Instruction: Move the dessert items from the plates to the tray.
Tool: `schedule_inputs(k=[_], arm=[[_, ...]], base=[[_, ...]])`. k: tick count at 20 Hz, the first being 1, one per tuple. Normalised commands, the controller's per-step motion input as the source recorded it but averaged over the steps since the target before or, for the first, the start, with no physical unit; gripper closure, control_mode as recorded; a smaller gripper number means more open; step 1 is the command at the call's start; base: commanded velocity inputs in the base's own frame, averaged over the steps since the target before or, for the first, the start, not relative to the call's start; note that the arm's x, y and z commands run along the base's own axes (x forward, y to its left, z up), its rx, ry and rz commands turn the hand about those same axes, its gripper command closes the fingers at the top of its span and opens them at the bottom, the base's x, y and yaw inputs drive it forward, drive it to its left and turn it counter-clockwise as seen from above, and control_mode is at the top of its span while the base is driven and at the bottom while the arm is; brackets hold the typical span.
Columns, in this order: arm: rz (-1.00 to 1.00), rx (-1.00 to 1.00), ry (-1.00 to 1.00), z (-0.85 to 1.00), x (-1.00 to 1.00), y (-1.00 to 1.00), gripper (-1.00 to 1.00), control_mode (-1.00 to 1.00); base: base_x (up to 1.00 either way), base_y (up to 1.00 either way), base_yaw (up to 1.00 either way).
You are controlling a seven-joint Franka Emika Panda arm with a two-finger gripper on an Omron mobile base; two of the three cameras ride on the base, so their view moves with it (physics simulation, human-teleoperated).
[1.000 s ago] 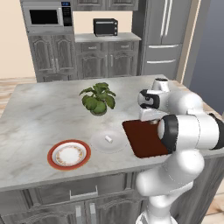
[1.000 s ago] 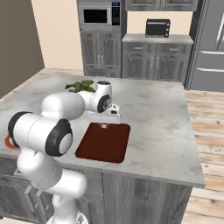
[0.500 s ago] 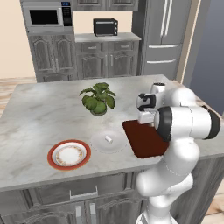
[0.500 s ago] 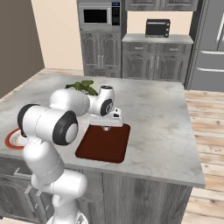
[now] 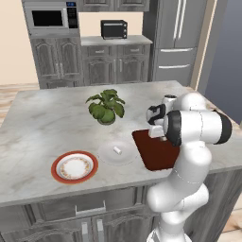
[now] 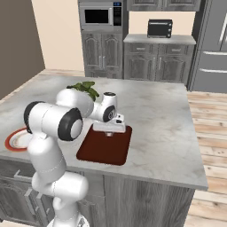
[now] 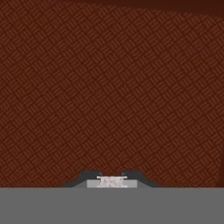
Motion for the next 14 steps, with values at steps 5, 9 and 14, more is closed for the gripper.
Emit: schedule_inputs(k=[5, 9, 14], arm=[[0.0, 0.0, 0.0, -0.3, 0.01, -0.05, 1.0, -1.0], [0.0, 0.0, 0.01, -0.19, 0.0, -0.03, 1.0, -1.0], [0.0, 0.0, 0.0, -0.1, 0.0, 0.0, 1.0, -1.0]], base=[[0.0, 0.0, 0.0], [0.0, 0.0, 0.0], [0.0, 0.0, 0.0]])
